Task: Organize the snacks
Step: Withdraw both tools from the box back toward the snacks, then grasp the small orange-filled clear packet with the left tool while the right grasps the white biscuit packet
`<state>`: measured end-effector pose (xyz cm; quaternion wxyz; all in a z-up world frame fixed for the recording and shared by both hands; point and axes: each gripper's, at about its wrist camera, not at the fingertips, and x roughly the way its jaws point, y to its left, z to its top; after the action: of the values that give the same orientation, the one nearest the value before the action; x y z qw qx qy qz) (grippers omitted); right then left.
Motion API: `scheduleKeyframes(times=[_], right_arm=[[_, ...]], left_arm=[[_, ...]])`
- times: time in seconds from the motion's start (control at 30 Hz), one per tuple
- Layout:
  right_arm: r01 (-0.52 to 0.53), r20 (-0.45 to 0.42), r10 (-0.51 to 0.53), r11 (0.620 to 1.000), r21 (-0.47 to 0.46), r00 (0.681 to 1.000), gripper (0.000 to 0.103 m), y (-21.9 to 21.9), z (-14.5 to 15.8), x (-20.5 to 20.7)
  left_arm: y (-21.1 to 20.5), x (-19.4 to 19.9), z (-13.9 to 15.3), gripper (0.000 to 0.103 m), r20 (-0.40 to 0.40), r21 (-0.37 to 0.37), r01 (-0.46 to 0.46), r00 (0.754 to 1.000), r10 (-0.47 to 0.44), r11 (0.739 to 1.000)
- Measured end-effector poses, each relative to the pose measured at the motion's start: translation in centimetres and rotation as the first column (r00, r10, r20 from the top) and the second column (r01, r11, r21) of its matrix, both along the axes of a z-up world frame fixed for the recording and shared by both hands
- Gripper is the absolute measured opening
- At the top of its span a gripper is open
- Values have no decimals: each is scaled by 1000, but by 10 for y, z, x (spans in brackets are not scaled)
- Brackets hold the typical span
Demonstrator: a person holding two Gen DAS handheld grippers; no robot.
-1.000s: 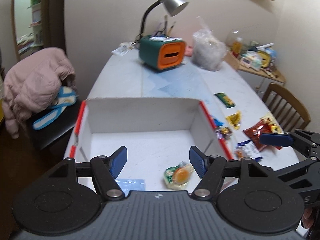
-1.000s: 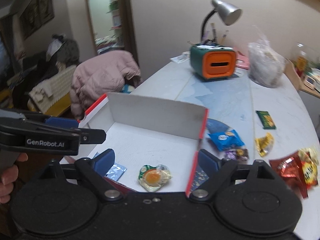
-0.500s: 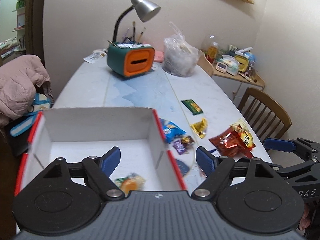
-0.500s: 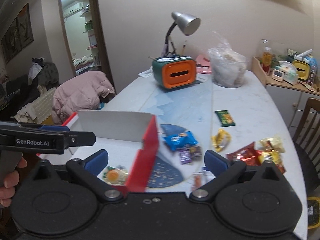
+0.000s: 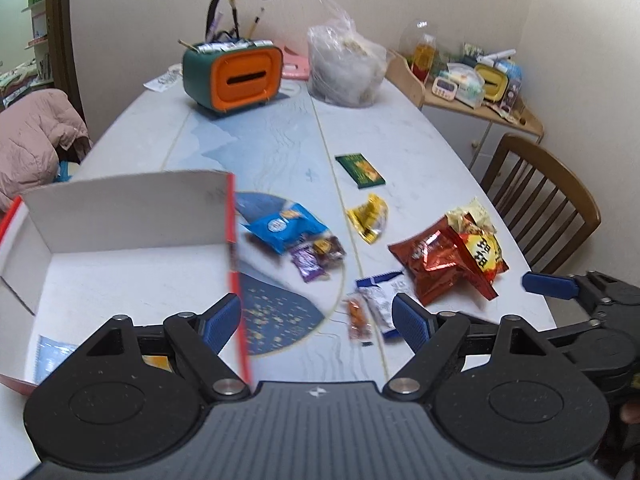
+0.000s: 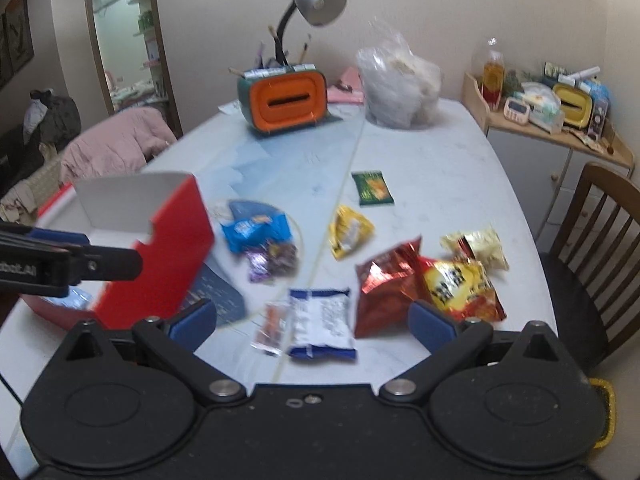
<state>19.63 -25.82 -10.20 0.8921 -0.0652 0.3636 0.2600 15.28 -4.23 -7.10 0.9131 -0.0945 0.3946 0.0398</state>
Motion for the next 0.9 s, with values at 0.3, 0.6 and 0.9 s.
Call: scheduleKeyframes(times=[0.3,0.6,0.9], right_arm=[[-70,-55,68,997,-42,996,99,-16,-36,19],[-162,-110,155,986,-50,982,85,-4,-68,37],[-160,-150,153,987,-31,977,71,10,-92,55]], left_arm=[[-35,34,-37,83,-109,-5,-39,993,38,999],[-38,62,-74,81,-196,16,-121,973,122,993],[-38,88,-97,66,-254,11,-95,963,95,995]])
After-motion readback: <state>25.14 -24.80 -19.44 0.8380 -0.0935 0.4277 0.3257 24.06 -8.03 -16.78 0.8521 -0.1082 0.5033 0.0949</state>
